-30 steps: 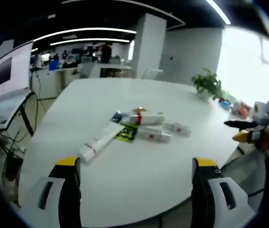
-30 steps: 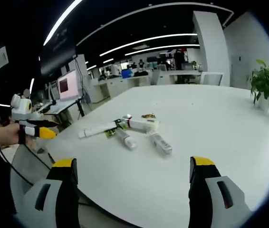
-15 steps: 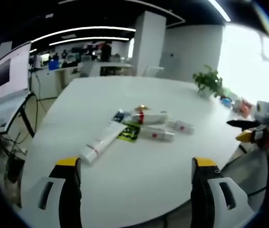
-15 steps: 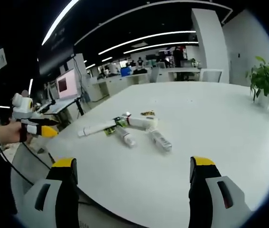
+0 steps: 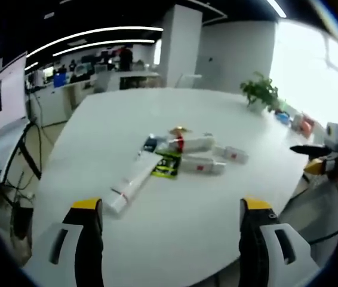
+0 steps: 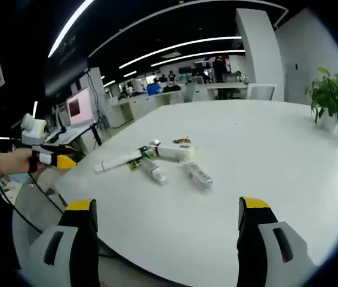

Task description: Arrange the skincare products in the storage area until every visible bottle or jar stands upright without overlapping.

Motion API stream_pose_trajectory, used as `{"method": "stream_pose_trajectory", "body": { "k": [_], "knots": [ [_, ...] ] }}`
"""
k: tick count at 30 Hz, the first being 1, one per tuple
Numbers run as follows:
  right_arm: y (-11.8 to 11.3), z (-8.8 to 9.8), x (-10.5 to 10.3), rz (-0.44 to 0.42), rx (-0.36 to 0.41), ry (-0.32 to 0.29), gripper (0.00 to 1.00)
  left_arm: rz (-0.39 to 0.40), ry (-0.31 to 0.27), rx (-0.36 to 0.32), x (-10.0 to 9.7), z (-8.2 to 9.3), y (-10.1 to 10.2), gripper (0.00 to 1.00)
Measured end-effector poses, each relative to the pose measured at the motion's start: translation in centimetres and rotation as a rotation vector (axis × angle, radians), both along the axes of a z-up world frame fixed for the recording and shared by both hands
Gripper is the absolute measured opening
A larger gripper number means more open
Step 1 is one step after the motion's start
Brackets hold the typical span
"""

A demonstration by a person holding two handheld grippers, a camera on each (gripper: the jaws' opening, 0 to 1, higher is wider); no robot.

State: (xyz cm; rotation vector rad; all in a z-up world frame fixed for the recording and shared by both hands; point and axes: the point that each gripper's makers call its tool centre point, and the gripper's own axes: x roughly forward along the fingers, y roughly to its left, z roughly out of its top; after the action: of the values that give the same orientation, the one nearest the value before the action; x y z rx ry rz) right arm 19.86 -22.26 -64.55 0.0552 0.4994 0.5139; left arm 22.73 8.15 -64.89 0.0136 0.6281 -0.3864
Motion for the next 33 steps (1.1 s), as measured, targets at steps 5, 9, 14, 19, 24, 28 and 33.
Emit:
{"method": "stream_pose_trajectory", "body": {
  "k": [5, 9, 14, 19, 24, 28, 33],
  "knots": [
    [-0.1, -0.1, 0.0, -0.003, -0.007, 0.006, 0.97, -0.025, 0.017, 0.019, 0.9, 0.0, 0.0, 0.86],
    [-0.2, -0.2, 0.0, -0.010, -0.008, 0.010, 0.97, -0.039, 0.028, 0.038, 1.6, 0.0, 0.4, 0.86],
    [-0.3, -0.3, 0.1, -0.019, -0.009, 0.015, 0.97, -0.052, 0.050, 0.068, 2.9, -0.4, 1.1, 0.86],
    [-0.3, -0.5, 0.1, -0.021, -0.016, 0.022, 0.97, -0.061, 0.061, 0.075, 4.0, -0.8, 1.5, 0.86],
    [-0.5, -0.5, 0.1, -0.030, -0.016, 0.027, 0.97, -0.068, 0.077, 0.074, 4.9, -1.4, 1.7, 0.86],
    [-0.6, -0.6, 0.1, -0.036, -0.012, 0.031, 0.97, -0.079, 0.096, 0.077, 5.3, -2.0, 1.5, 0.86],
    [-0.6, -0.6, 0.1, -0.041, -0.011, 0.034, 0.97, -0.095, 0.117, 0.085, 6.0, -2.7, 1.4, 0.86]
  ]
}}
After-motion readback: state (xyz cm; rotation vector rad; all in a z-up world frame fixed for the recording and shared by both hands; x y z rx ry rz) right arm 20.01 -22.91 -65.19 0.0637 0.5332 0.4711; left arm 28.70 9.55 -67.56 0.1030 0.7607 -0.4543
